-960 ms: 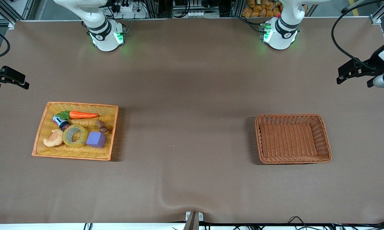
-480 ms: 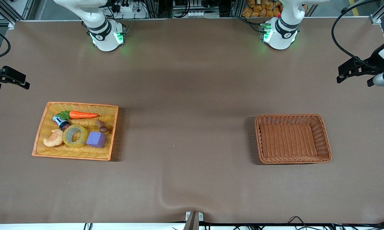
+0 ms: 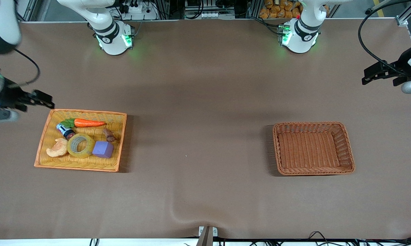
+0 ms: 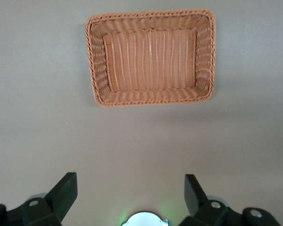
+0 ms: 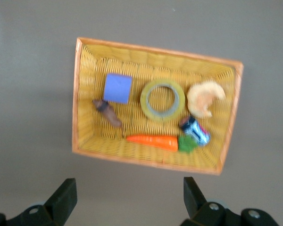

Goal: Transfer tape with both arms
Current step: 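Reach the right gripper down to the yellow tape roll and grasp it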

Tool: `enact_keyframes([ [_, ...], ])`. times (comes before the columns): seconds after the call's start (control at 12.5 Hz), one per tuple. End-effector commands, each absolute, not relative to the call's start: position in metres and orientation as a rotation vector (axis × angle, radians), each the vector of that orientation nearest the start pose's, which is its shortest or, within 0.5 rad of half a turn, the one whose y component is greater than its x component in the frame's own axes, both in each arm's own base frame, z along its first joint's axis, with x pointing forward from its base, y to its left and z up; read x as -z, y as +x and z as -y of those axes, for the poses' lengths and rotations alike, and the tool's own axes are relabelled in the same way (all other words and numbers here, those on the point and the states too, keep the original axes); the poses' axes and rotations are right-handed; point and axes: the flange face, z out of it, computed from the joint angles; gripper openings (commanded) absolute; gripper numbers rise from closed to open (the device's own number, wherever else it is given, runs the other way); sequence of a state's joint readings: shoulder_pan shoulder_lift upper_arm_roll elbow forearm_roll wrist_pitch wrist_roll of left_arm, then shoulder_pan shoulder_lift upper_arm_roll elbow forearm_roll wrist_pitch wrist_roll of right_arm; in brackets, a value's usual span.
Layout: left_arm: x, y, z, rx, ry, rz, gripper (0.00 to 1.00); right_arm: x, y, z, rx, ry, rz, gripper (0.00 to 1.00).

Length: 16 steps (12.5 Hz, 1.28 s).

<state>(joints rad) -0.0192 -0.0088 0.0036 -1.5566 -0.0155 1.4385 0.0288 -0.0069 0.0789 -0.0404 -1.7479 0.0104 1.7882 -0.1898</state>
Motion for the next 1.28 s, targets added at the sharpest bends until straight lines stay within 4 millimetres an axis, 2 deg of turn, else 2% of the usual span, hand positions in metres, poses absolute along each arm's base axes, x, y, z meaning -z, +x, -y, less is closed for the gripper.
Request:
enact_keyframes([
  [0.0, -0.633, 0.526, 0.01, -0.208, -3.149, -0.025, 1.0, -0.431, 0.576, 0.035, 0.025, -3.121, 0.463, 1.0],
  [0.08, -0.642, 0.519, 0.006, -0.199, -3.15, -0.015, 1.0, -0.402, 0.569, 0.033, 0.058, -3.122, 0.485, 1.0],
  [0.24, -0.661, 0.504, -0.005, -0.157, -3.157, 0.0, 1.0, -0.364, 0.568, 0.026, -0.006, -3.096, 0.593, 1.0],
  [0.48, -0.662, 0.501, -0.005, -0.171, -3.142, -0.006, 1.0, -0.315, 0.577, 0.04, -0.042, -3.03, 0.857, 1.0],
  [0.64, -0.67, 0.494, -0.002, -0.174, -3.141, 0.004, 1.0, -0.272, 0.577, 0.041, -0.109, -2.996, 0.919, 1.0],
  [0.8, -0.679, 0.491, 0.01, -0.129, -3.119, -0.016, 1.0, -0.242, 0.58, 0.044, -0.092, -2.991, 0.953, 1.0],
  [0.96, -0.7, 0.476, 0.015, -0.047, -3.104, -0.03, 1.0, -0.222, 0.582, 0.045, -0.087, -2.994, 0.955, 1.0],
  [1.12, -0.698, 0.471, 0.018, -0.056, -3.099, -0.036, 1.0, -0.21, 0.586, 0.046, -0.045, -3.006, 0.958, 0.98],
  [1.2, -0.699, 0.472, 0.017, -0.049, -3.096, -0.035, 1.0, -0.208, 0.586, 0.047, -0.043, -3.007, 0.959, 0.79],
])
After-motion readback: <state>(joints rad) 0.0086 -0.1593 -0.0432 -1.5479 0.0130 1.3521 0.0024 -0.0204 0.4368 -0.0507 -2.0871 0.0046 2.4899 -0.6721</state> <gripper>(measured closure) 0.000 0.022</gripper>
